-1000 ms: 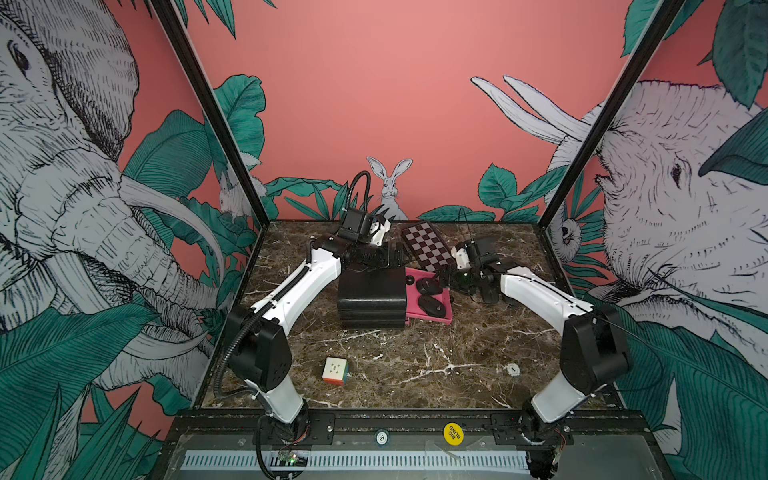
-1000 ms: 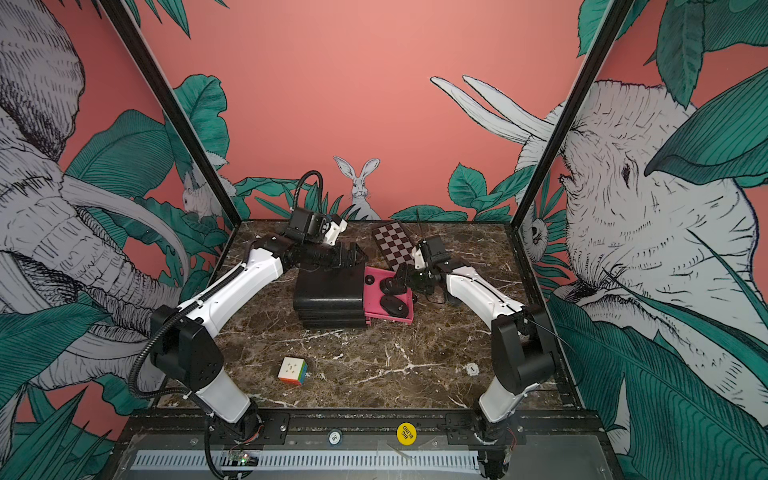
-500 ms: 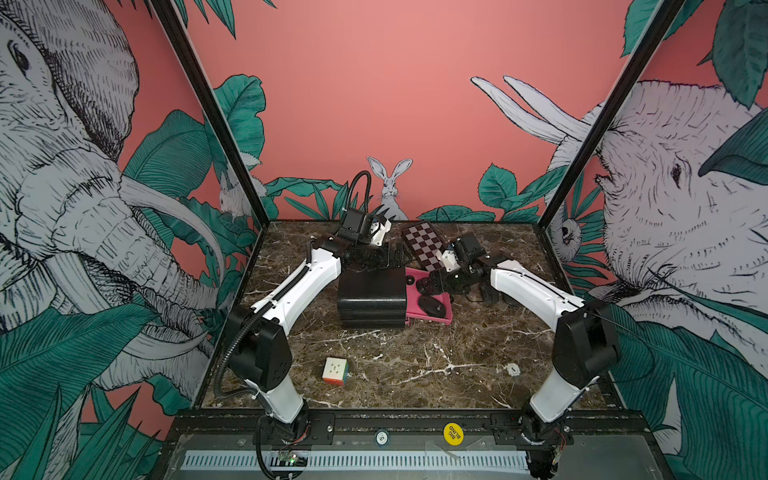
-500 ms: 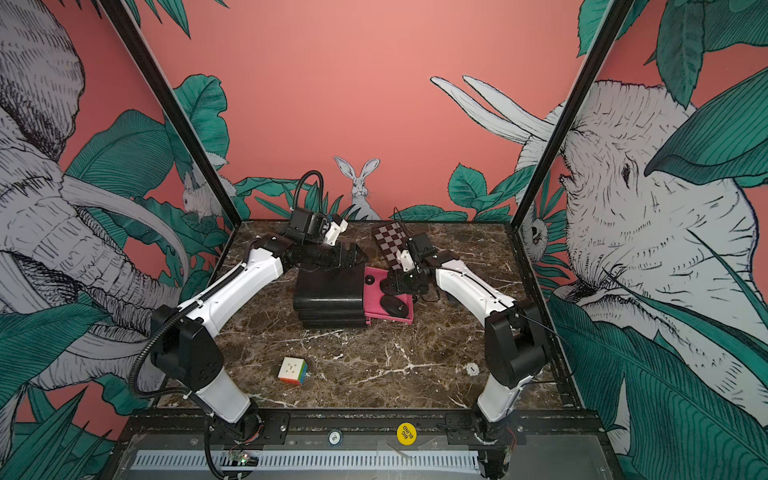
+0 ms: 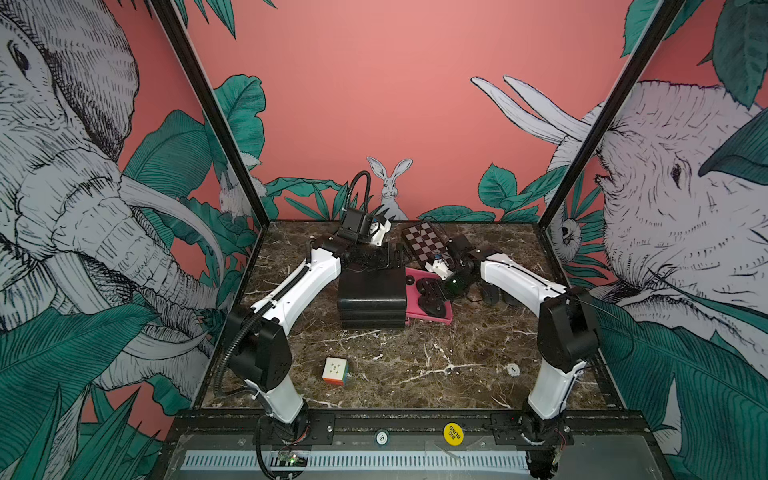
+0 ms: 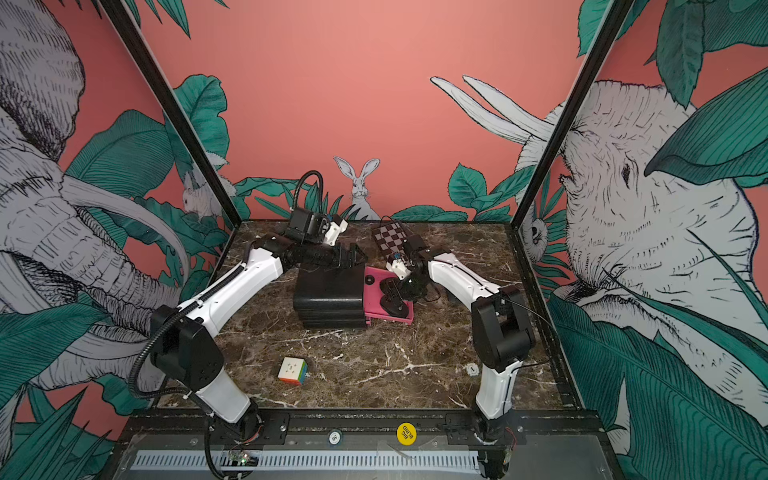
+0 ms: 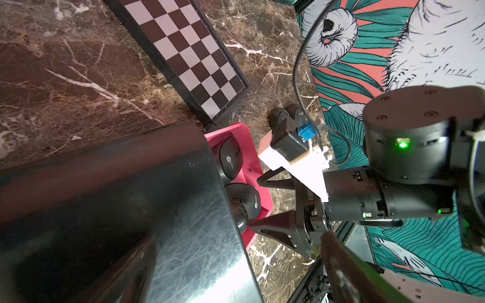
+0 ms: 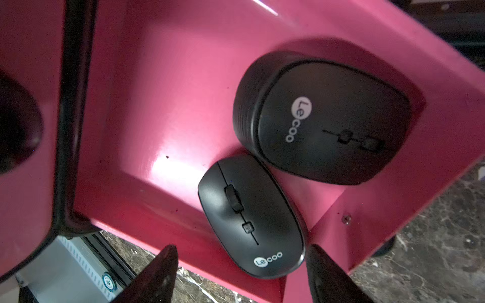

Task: Take the mice out of the drawer
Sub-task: Pick up the mouse from the drawer.

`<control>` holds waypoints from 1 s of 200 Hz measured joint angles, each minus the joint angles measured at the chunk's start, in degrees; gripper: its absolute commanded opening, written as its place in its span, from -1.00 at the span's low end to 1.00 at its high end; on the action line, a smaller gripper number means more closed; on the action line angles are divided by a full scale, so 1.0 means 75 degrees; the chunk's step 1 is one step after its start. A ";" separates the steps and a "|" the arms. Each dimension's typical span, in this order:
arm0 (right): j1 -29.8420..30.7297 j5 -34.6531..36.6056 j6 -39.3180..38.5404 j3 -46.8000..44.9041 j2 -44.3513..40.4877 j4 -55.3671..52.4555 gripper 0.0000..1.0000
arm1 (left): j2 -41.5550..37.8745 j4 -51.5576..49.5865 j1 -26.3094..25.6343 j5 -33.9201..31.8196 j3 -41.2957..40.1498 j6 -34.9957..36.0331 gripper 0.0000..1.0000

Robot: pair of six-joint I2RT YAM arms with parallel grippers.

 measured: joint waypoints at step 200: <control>0.0437 0.0752 -0.1064 0.0087 0.0697 0.0434 0.52 | 0.0012 0.0044 0.0000 -0.0312 0.0029 -0.0495 0.98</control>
